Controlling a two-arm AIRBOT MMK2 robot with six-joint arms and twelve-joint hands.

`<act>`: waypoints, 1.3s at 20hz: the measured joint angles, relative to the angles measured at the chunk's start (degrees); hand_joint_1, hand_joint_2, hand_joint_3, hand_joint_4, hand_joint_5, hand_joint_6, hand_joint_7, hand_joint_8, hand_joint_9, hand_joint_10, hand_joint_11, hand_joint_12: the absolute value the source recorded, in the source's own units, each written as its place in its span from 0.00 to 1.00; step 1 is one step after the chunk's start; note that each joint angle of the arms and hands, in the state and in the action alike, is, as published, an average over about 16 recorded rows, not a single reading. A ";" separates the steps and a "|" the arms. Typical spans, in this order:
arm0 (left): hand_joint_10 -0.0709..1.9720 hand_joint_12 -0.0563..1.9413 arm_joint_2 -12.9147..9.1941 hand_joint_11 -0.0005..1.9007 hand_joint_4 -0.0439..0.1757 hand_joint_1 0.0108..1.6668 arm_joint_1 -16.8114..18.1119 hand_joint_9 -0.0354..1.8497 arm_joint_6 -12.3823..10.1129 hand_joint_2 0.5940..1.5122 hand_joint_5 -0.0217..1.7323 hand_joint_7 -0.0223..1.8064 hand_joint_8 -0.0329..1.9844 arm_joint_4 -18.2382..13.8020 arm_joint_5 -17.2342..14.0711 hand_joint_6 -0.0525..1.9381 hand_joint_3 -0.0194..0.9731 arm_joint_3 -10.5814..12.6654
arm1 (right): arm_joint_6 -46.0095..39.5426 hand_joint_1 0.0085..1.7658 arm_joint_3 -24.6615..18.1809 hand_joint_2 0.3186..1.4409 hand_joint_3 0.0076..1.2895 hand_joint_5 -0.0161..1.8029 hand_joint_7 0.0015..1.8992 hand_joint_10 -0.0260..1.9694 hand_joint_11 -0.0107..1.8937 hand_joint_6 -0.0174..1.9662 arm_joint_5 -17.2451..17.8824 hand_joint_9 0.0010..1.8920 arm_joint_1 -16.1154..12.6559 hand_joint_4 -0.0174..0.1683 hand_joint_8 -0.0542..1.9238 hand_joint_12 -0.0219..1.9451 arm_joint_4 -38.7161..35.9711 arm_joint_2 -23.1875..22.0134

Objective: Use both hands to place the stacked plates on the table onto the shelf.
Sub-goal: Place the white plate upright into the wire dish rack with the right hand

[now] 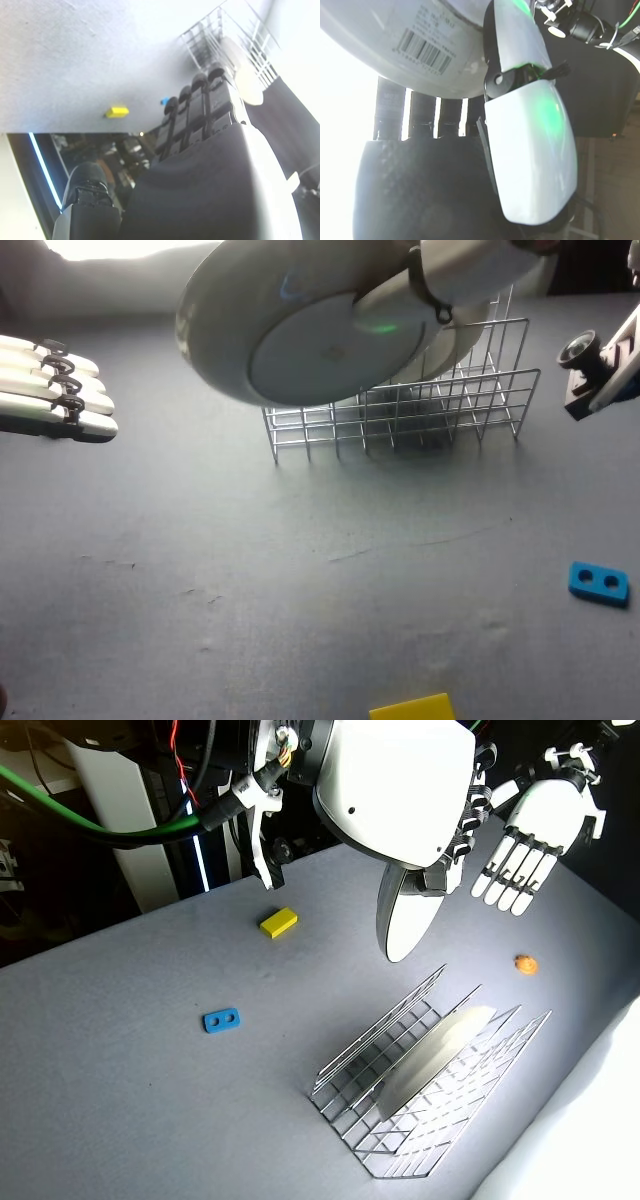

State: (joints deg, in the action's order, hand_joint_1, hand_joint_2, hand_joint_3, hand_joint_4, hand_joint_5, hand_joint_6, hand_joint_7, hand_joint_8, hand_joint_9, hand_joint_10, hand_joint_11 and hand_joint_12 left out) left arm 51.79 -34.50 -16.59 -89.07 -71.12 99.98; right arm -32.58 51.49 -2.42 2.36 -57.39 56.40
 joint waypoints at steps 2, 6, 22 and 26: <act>0.04 0.03 0.00 0.01 0.22 0.00 0.00 0.03 0.05 0.58 0.02 0.02 0.02 -0.01 0.01 0.03 0.04 0.00 | -0.34 0.76 0.93 0.62 0.01 0.49 0.54 0.54 0.49 0.51 -0.78 0.55 -0.04 0.07 0.46 0.62 0.09 0.10; 0.04 0.03 0.02 0.01 0.22 0.00 0.07 0.03 0.11 0.58 0.02 0.02 0.02 -0.05 0.04 0.03 0.04 0.00 | -0.92 0.76 3.35 0.62 0.01 0.49 0.53 0.54 0.49 0.51 -1.68 0.55 0.16 0.07 0.46 0.62 0.25 0.97; 0.04 0.03 0.34 0.01 0.22 0.00 0.78 0.03 0.26 0.58 0.02 0.02 0.02 -0.69 0.14 0.03 0.04 0.00 | -1.62 0.77 13.63 0.62 0.01 0.49 0.53 0.54 0.48 0.52 -2.68 0.53 4.21 0.06 0.47 0.62 0.39 8.25; 0.04 0.03 0.43 0.01 0.22 0.00 0.90 0.03 0.28 0.58 0.02 0.02 0.02 -0.74 0.14 0.03 0.04 0.00 | -1.65 0.77 15.38 0.62 0.01 0.49 0.53 0.54 0.48 0.52 -2.34 0.54 5.65 0.06 0.47 0.61 0.38 9.82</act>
State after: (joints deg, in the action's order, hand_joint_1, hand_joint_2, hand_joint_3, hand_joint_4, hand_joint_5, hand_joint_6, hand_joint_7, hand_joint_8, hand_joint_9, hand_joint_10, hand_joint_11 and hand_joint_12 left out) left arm 52.22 -33.61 -16.31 -89.81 -70.98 99.98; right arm -34.23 66.87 -4.76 8.01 -57.02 66.22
